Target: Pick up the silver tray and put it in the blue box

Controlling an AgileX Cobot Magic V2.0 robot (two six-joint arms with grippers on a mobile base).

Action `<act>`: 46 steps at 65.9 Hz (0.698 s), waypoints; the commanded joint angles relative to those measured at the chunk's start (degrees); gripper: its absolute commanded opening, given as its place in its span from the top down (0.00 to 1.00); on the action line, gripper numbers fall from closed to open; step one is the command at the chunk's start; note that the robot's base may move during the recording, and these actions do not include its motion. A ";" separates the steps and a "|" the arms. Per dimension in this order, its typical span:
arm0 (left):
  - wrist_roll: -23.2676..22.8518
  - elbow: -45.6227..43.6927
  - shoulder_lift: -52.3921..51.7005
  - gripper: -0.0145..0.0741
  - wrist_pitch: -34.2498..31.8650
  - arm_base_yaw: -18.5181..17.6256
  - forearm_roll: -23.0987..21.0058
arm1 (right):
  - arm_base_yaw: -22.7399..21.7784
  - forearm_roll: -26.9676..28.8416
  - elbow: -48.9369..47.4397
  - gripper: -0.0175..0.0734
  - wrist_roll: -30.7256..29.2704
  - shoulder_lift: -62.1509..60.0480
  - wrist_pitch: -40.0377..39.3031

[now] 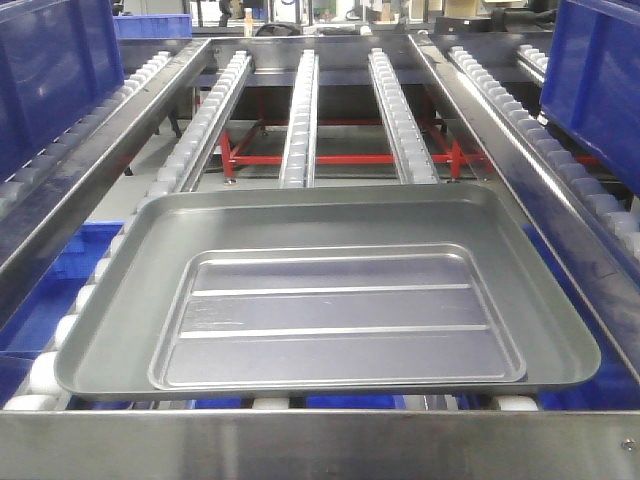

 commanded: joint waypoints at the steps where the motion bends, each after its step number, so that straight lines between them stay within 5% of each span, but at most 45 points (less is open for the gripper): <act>1: -0.60 -0.17 -0.93 0.95 -4.60 -0.25 -0.39 | -0.22 -0.05 -0.34 0.75 -0.57 -1.18 -5.03; 7: -0.60 -1.73 -0.93 0.95 -6.48 -0.25 -0.39 | -0.22 -0.05 -1.27 0.75 -0.57 -1.18 -5.40; 11: -0.60 -5.70 -0.88 0.95 -4.75 -0.25 -0.39 | 0.34 -0.05 -6.82 0.75 0.24 -0.98 1.18; 24: -0.60 -23.90 5.20 0.95 19.81 -0.25 -0.39 | 0.66 -0.05 -25.74 0.75 0.14 8.33 29.77; 33: 0.16 -33.05 15.95 0.95 39.20 -0.25 -0.28 | 0.66 -0.05 -34.31 0.75 -0.06 22.02 41.20; 46: 0.16 -34.31 29.22 0.95 45.74 -0.25 -1.23 | 0.66 0.00 -37.62 0.75 -0.06 39.05 47.58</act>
